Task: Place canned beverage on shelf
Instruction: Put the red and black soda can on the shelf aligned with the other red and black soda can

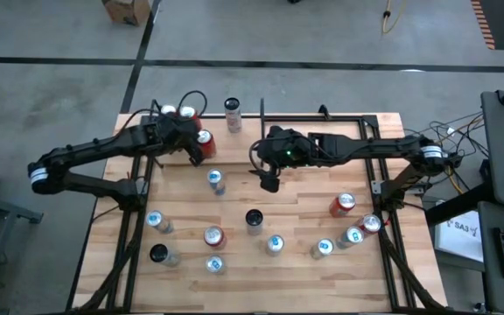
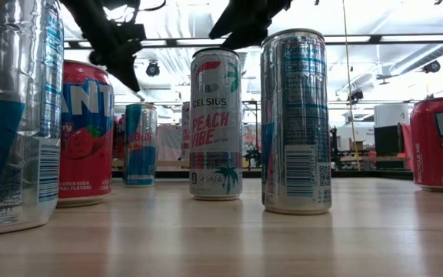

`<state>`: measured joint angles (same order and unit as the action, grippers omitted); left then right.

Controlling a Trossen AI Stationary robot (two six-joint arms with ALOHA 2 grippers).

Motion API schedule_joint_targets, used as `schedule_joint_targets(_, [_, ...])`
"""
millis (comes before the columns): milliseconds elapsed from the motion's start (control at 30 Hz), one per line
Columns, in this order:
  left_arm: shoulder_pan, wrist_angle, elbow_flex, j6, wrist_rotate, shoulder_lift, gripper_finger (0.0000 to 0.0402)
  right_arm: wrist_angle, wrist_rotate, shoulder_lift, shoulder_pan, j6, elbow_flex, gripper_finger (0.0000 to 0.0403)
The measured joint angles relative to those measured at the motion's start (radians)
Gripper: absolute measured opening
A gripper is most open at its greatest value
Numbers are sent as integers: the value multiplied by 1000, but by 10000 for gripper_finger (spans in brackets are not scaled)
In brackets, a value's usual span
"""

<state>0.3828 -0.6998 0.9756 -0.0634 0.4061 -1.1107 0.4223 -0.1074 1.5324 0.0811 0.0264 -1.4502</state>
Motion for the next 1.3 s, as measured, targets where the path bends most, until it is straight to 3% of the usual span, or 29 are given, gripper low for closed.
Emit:
schedule_joint_targets(133, [0, 36, 0, 91, -32, -32, 0, -11, 0, 11, 0, 1, 0, 325])
schedule_joint_targets(333, [1, 23, 0, 102, -27, -94, 0, -13, 0, 17, 0, 0, 0, 325])
schedule_joint_targets(967, [-3, -112, -1, -212, -25, -49, 0, -11, 0, 22, 0, 1, 0, 325])
schedule_joint_targets(1300, [-2, -113, 27, -157, 12, -35, 0, -11, 0, 22, 0, 10, 0, 325])
